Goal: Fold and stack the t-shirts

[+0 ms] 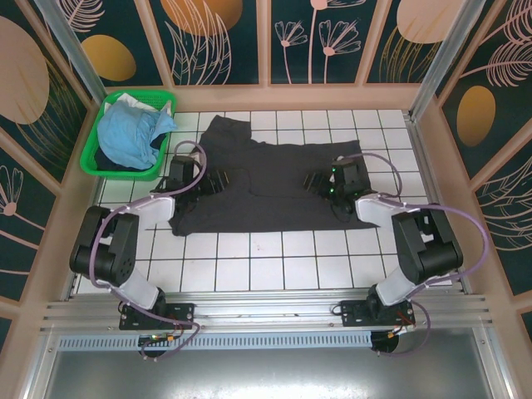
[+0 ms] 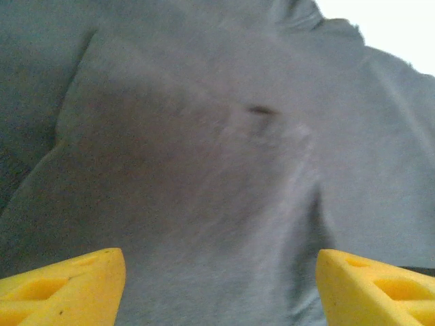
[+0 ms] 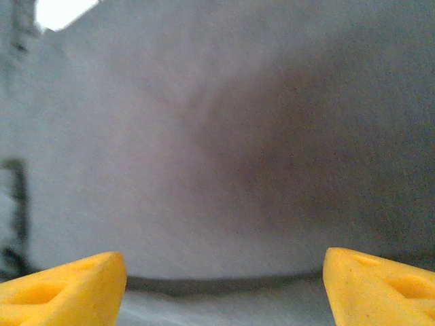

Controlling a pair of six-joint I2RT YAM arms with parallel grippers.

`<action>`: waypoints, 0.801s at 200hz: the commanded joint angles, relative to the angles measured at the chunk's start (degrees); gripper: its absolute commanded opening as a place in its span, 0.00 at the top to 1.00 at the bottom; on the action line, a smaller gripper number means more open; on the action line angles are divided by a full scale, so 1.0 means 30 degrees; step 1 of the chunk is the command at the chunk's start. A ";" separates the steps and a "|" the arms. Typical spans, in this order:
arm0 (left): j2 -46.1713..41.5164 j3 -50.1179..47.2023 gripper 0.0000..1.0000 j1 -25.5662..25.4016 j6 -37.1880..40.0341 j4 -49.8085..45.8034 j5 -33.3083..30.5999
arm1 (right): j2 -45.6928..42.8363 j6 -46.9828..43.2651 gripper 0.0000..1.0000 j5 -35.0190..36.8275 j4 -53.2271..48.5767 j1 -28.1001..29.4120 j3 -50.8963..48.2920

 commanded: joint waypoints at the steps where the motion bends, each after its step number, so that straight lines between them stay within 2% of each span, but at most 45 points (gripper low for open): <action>1: 0.0765 -0.0410 0.28 -0.0028 0.0354 -0.0740 -0.0935 | 0.0012 0.0716 0.24 0.1724 0.0117 0.0053 -0.1552; 16: 0.1132 -0.1078 0.34 -0.0023 0.0085 -0.0791 -0.0870 | -0.0241 0.0704 0.23 0.1723 0.0532 0.0054 -0.2475; 57: 0.0640 -0.3829 0.29 -0.0024 -0.0438 -0.0825 -0.2066 | -0.1855 0.0796 0.24 0.1886 0.0081 0.0039 -0.4599; 87: 0.0253 -0.4254 0.29 -0.0027 -0.0519 -0.1240 -0.2794 | -0.4107 0.0967 0.24 0.1223 0.0342 0.0054 -0.6110; 127: -0.0958 -0.2712 0.29 -0.0024 -0.0095 -0.2734 -0.3153 | -0.5324 0.0115 0.24 0.1470 -0.1205 -0.0248 -0.5014; 160: -0.1546 0.0396 0.23 -0.0044 0.0651 -0.3290 -0.3524 | -0.5519 -0.0951 0.22 0.1615 -0.2493 -0.1809 -0.2811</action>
